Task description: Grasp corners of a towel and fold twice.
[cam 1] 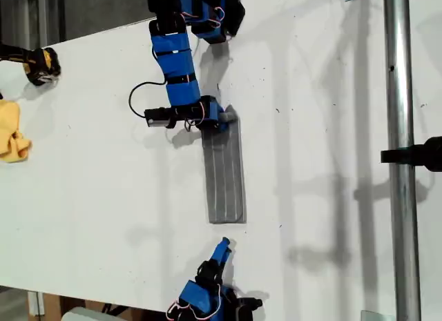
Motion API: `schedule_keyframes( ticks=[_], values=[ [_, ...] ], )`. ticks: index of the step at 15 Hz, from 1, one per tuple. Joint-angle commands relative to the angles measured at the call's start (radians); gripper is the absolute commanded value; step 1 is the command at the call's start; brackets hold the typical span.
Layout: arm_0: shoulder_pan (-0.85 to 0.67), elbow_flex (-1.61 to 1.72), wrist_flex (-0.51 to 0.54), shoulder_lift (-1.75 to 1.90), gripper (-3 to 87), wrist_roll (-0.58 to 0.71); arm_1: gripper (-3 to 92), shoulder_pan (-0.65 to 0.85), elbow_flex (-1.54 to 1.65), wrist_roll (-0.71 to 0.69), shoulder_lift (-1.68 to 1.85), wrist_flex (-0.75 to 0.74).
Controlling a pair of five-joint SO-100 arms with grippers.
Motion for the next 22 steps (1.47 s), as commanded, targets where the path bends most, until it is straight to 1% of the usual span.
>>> schedule_keyframes(
  ticks=[1,3,5,6,8,12,14,15,17,18,19,22],
  values=[
    [0.015,-0.031,0.008,0.006,16.4,-0.025,-0.1,-0.025,0.003,0.002,0.020,-0.029],
    [0.018,-0.031,0.008,0.006,16.3,-0.028,-0.1,-0.046,0.054,0.000,0.104,-0.072],
    [0.025,-0.035,0.008,0.006,16.2,-0.032,-0.1,-0.060,0.250,0.012,0.370,-0.183],
    [0.028,-0.035,0.006,0.006,16.2,-0.034,-0.1,-0.066,0.341,0.011,0.525,-0.202],
    [0.028,-0.038,0.006,0.006,16.1,-0.035,-0.1,-0.081,0.471,0.021,0.845,-0.169],
    [0.029,-0.046,0.011,0.006,16.0,-0.035,-0.1,-0.046,0.635,0.043,1.514,0.144],
    [0.032,-0.052,0.017,0.006,15.9,-0.037,-0.1,-0.023,0.730,0.083,1.887,0.353],
    [0.034,-0.052,0.017,0.006,15.9,-0.038,-0.1,-0.031,0.773,0.087,1.965,0.371],
    [0.029,-0.049,0.018,0.006,15.9,-0.038,-0.1,-0.028,0.810,0.083,1.921,0.288],
    [0.029,-0.048,0.017,0.006,15.9,-0.040,-0.1,-0.026,0.821,0.058,1.867,0.187],
    [0.028,-0.046,0.017,0.006,15.9,-0.040,-0.1,-0.034,0.784,0.041,1.672,0.081],
    [0.023,-0.038,0.009,0.006,15.9,-0.041,-0.1,-0.034,0.532,-0.058,0.986,-0.253]
  ],
)
